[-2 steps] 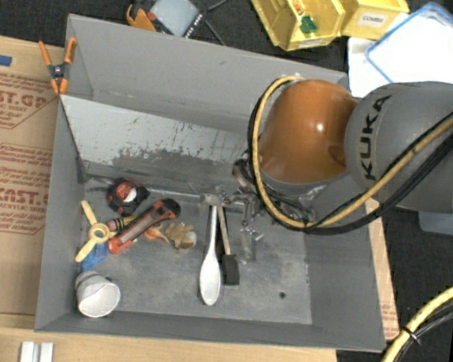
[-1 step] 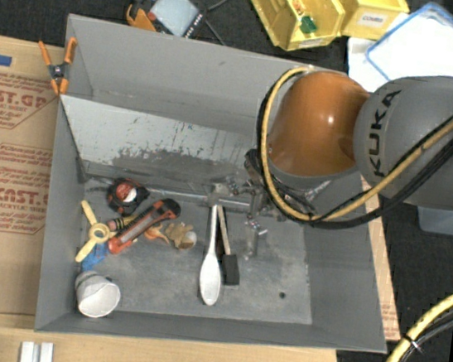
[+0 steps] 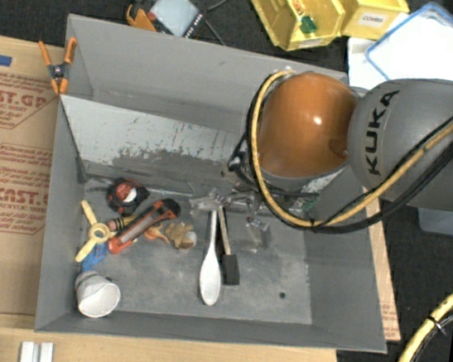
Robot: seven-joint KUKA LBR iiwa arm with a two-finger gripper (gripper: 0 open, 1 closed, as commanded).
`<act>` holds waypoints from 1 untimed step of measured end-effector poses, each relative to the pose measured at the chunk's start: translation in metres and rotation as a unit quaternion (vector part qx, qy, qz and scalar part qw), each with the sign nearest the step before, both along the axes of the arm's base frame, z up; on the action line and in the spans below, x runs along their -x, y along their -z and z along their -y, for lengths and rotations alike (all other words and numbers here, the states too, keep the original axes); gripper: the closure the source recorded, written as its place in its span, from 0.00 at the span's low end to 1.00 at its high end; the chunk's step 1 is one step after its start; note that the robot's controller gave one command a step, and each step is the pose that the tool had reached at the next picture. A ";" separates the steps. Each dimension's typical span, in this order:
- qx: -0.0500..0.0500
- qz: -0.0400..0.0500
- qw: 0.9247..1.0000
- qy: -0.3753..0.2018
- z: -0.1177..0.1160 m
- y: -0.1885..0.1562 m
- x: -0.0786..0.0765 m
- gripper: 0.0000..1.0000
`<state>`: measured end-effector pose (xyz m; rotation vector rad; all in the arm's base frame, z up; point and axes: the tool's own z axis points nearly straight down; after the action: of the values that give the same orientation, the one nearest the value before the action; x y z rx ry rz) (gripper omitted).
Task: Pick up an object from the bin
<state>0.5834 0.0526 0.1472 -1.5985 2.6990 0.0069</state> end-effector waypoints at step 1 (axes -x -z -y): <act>0.001 0.004 0.999 -0.036 -0.004 0.076 -0.002 0.00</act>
Offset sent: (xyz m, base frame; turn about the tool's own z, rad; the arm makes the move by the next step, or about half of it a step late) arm 0.0078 0.0069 -0.0772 -0.3679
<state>0.5859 0.0562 0.0712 -1.6919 2.6343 -0.0012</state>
